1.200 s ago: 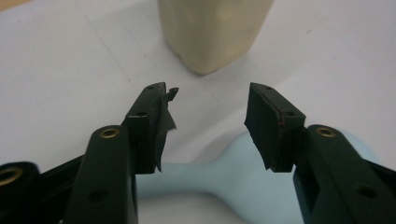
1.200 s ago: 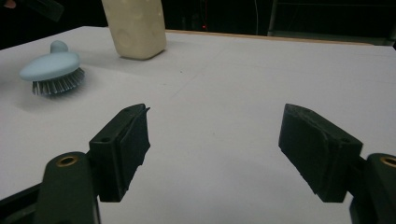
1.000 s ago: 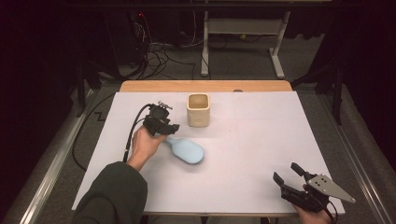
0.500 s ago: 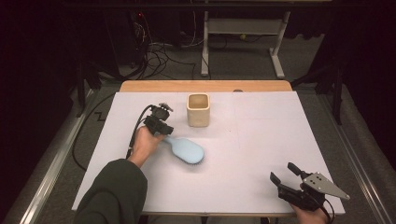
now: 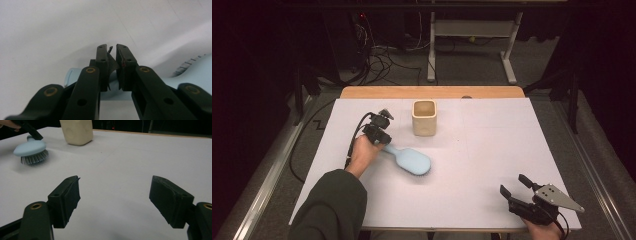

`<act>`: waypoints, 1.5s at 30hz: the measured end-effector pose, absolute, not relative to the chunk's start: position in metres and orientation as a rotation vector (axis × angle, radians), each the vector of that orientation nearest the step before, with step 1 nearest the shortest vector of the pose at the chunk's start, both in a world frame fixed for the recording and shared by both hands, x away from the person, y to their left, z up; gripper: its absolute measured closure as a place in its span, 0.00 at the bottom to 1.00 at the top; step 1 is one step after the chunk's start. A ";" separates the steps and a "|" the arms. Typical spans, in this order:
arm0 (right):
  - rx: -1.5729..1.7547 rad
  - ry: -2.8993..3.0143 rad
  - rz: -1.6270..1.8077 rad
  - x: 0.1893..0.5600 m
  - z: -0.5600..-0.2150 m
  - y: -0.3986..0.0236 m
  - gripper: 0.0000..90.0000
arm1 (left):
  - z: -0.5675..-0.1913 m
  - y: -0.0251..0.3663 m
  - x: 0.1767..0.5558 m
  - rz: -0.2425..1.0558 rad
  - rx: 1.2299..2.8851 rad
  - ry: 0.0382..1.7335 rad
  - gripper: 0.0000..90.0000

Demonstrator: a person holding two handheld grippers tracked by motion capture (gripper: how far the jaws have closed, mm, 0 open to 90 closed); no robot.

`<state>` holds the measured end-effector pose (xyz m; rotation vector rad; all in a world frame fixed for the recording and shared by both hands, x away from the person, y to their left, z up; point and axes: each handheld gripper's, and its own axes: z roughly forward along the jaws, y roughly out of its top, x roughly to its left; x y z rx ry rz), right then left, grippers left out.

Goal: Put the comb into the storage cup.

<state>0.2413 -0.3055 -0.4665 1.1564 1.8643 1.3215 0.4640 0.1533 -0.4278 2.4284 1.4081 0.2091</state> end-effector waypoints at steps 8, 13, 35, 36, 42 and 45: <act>1.153 1.862 1.335 0.241 -0.466 -0.306 0.28 | -0.428 0.154 0.462 0.192 2.457 1.406 0.94; 1.147 1.869 1.331 0.241 -0.466 -0.306 0.28 | -0.429 0.153 0.460 0.172 2.476 1.400 0.96; 1.154 1.848 1.324 0.240 -0.466 -0.306 0.28 | -0.421 0.153 0.447 0.114 2.504 1.345 0.97; 1.156 1.849 1.323 0.240 -0.466 -0.306 0.28 | -0.421 0.153 0.446 0.113 2.512 1.333 0.97; 1.154 1.844 1.321 0.240 -0.466 -0.306 0.28 | -0.422 0.149 0.445 0.093 2.524 1.318 0.97; 1.150 1.843 1.321 0.240 -0.466 -0.307 0.28 | -0.423 0.147 0.443 0.084 2.543 1.305 0.97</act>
